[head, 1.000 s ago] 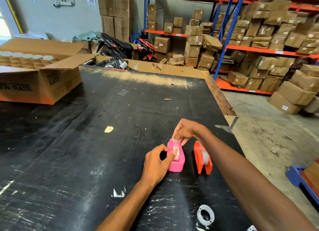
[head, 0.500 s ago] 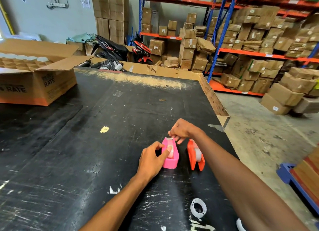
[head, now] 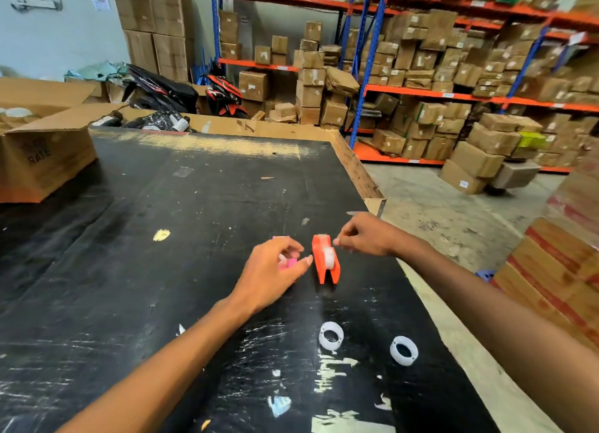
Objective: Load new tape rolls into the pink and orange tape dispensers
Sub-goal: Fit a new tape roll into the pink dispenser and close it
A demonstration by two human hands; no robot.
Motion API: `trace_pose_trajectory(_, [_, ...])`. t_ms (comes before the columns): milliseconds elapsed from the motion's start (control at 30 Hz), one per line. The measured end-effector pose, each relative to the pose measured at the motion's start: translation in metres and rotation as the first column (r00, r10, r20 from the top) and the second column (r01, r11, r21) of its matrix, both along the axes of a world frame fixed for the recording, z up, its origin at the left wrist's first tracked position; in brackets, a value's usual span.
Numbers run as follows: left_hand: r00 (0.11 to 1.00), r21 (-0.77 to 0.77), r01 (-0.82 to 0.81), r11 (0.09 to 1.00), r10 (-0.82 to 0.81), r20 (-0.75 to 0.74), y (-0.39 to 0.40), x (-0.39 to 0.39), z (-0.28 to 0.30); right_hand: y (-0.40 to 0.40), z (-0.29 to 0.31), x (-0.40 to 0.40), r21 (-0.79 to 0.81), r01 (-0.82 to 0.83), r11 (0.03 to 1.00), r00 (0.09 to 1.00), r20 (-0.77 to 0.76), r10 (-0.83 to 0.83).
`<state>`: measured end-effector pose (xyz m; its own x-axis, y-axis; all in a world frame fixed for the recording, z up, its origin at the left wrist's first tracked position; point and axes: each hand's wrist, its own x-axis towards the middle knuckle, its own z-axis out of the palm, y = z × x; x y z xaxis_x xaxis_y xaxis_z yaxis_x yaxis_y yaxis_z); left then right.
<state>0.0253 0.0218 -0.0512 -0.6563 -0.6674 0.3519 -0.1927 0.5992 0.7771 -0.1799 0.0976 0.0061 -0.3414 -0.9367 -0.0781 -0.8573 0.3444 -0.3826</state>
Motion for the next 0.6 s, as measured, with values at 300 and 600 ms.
trace_pose_trajectory(300, [0.769, -0.119, 0.427, 0.897, -0.291, 0.569, 0.061, -0.006, -0.008, 0.129, -0.021, 0.027, 0.438, -0.002, 0.899, 0.998, -0.059, 0.03])
trace_pose_trajectory(600, [0.775, -0.22, 0.441, 0.87, -0.246, 0.583, 0.069, -0.004, -0.03, 0.149, -0.05, 0.039, 0.272, 0.049, 0.961, 0.997, -0.067, -0.032])
